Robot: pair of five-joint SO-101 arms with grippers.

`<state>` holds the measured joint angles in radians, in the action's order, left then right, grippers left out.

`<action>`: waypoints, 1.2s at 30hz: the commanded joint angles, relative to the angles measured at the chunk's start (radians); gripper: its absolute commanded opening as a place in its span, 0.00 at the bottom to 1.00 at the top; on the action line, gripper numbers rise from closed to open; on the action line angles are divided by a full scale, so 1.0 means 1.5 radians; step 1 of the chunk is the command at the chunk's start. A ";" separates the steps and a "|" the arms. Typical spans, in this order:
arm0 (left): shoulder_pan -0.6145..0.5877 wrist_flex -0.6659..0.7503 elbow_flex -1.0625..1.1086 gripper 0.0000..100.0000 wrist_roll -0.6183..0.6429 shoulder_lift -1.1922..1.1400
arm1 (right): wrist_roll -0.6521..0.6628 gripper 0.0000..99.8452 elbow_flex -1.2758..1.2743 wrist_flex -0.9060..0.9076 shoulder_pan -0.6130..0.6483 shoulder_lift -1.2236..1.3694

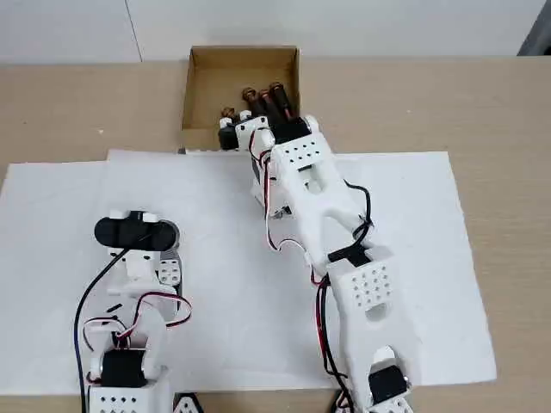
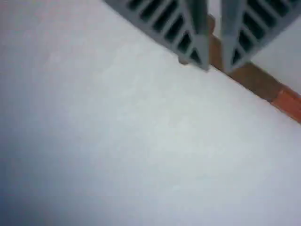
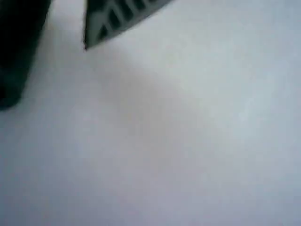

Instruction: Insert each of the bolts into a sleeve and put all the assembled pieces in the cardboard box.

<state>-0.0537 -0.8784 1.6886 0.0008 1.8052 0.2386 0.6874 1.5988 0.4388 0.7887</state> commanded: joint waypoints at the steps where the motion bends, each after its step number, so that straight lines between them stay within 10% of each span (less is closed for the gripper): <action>1: -0.003 -0.003 -0.005 0.01 0.002 0.005 | 0.005 0.14 -0.002 -0.010 0.003 0.012; 5: -0.003 -0.003 -0.005 0.01 0.002 0.005 | 0.005 0.01 -0.001 -0.017 0.003 0.011; 24: 0.000 -0.002 -0.005 0.01 0.000 0.005 | -0.030 0.00 -0.026 0.052 -0.024 -0.344; 36: -0.005 -0.049 -0.093 0.01 -0.027 0.001 | -0.141 0.00 -0.359 0.044 -0.092 -0.689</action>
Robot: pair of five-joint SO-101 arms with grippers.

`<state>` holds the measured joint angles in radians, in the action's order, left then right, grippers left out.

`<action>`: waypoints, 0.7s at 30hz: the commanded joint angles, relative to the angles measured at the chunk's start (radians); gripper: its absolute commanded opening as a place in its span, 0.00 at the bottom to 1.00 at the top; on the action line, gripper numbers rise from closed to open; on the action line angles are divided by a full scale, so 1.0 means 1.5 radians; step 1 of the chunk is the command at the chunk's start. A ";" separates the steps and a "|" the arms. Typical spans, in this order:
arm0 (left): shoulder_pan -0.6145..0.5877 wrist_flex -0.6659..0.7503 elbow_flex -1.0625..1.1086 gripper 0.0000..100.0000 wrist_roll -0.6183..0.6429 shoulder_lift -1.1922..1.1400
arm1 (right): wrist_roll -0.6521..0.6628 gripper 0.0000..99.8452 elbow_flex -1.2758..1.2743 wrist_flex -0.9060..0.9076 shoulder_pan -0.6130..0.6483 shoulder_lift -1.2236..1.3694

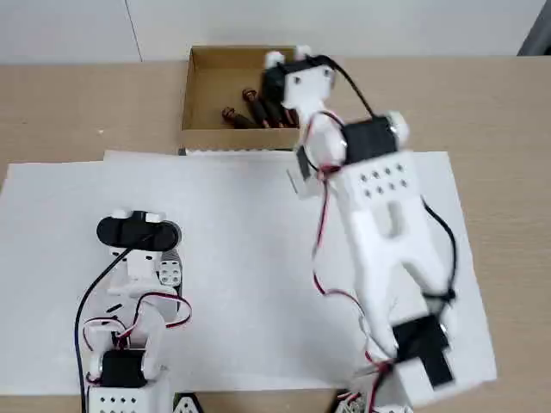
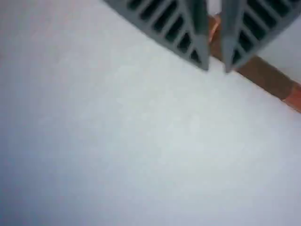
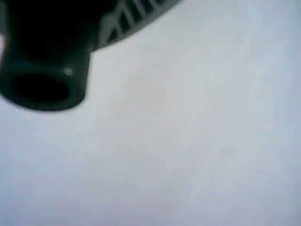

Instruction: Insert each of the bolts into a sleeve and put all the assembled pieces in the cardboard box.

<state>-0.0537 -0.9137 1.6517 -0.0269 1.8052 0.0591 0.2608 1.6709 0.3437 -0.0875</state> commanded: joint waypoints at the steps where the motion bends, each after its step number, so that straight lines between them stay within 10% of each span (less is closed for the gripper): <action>1: -0.005 -0.038 -0.088 0.01 -0.017 0.000 | -0.027 0.00 -0.106 -0.005 -0.040 -0.130; 11: -0.005 -0.141 -0.250 0.01 -0.114 -0.029 | -0.029 0.00 -0.364 -0.079 -0.122 -0.309; 21: -0.005 -0.143 -0.602 0.01 -0.066 -0.460 | -0.030 0.00 -0.482 -0.118 -0.154 -0.367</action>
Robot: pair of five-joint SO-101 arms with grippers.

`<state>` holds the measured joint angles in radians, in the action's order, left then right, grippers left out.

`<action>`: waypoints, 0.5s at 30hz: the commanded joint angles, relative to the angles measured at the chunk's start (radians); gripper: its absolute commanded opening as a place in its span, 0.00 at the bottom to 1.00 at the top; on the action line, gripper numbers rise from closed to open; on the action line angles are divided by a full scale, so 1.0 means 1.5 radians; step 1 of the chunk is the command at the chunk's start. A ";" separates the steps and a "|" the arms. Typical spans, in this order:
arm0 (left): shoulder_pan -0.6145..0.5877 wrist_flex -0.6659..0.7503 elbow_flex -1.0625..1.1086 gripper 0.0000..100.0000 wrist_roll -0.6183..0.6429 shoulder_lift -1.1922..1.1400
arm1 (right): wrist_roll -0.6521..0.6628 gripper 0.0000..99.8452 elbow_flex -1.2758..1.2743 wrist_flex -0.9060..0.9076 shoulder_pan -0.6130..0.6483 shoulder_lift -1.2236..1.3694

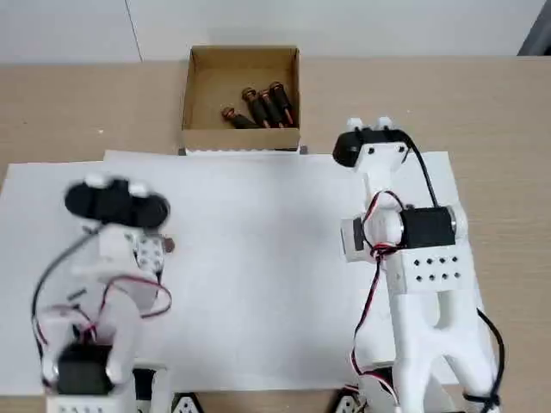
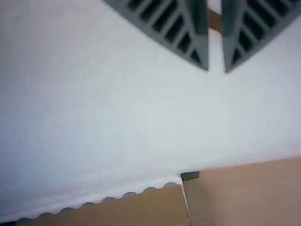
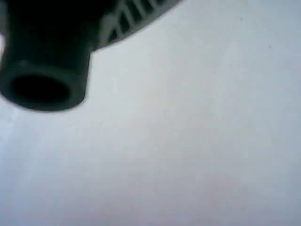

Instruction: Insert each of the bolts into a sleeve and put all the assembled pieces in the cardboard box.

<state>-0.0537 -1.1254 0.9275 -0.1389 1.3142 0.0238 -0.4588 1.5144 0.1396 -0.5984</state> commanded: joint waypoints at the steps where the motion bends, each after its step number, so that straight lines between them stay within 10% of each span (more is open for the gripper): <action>1: -0.005 -0.002 -0.153 0.01 0.008 -0.178 | -0.006 0.00 -0.004 -0.014 -0.025 -0.025; 7: -0.001 -0.053 -0.290 0.01 -0.004 -0.376 | -0.006 0.00 -0.016 -0.008 -0.072 -0.026; 15: -0.004 -0.110 -0.322 0.01 -0.271 -0.522 | -0.006 0.00 -0.071 -0.014 -0.085 -0.027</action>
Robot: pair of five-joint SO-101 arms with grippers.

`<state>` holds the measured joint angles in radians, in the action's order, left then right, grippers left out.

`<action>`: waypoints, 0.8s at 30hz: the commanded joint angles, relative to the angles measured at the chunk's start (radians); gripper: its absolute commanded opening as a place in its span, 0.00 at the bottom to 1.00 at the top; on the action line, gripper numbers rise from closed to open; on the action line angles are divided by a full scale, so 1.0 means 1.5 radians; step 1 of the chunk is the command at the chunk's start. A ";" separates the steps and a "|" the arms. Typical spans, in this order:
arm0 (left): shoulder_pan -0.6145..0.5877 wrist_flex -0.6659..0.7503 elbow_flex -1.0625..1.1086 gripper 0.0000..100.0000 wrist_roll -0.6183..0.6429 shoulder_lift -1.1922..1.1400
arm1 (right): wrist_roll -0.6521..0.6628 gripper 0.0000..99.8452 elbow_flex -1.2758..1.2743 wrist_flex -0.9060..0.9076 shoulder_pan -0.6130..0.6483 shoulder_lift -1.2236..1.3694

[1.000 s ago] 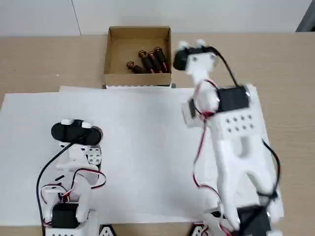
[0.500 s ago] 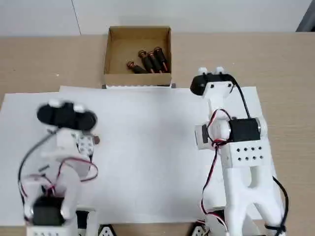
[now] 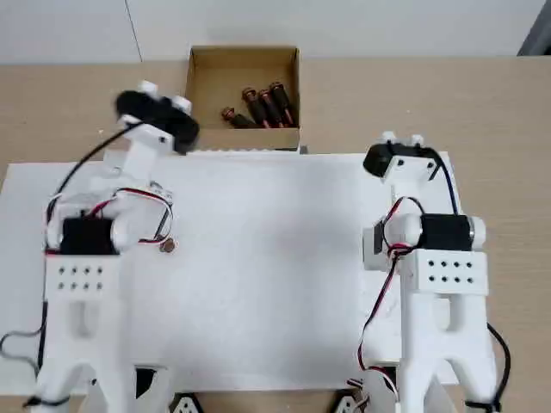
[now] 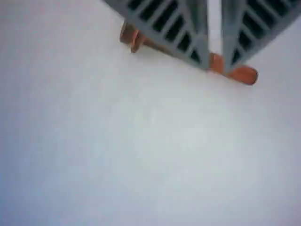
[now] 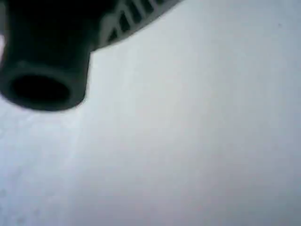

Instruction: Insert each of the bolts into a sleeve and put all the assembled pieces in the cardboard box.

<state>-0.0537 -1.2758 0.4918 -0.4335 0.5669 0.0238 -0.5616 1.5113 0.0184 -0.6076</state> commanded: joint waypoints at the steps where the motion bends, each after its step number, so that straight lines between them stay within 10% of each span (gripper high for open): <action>1: -0.004 -0.010 -0.029 0.01 -0.094 -0.032 | -0.007 0.00 -0.006 -0.012 -0.005 -0.021; 24: -0.096 -0.006 -0.012 0.03 -0.766 -0.244 | -0.006 0.00 -0.026 -0.092 -0.006 -0.014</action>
<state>-0.1688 -1.2850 0.4902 -1.3571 0.2417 0.0207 -0.6030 1.4085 0.0138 -0.6076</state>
